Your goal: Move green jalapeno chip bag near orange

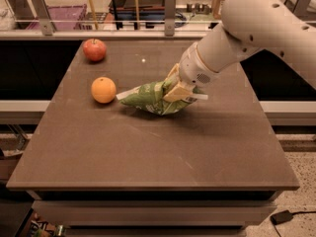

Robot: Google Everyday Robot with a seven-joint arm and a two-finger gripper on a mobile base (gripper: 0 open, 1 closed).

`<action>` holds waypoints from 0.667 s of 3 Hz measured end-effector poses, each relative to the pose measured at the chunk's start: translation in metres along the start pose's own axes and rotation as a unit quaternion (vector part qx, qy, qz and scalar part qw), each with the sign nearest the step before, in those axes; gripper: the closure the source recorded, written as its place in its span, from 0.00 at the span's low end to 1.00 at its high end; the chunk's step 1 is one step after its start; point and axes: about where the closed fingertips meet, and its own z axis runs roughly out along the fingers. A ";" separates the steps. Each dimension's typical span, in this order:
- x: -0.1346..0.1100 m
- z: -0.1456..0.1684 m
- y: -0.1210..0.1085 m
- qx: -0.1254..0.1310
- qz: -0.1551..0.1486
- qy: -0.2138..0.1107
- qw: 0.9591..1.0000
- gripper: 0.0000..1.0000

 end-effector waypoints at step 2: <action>-0.002 0.002 0.001 -0.003 -0.002 0.000 1.000 0.12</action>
Offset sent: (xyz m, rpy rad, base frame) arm -0.0004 0.0011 -0.0006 -0.0005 0.0012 0.0024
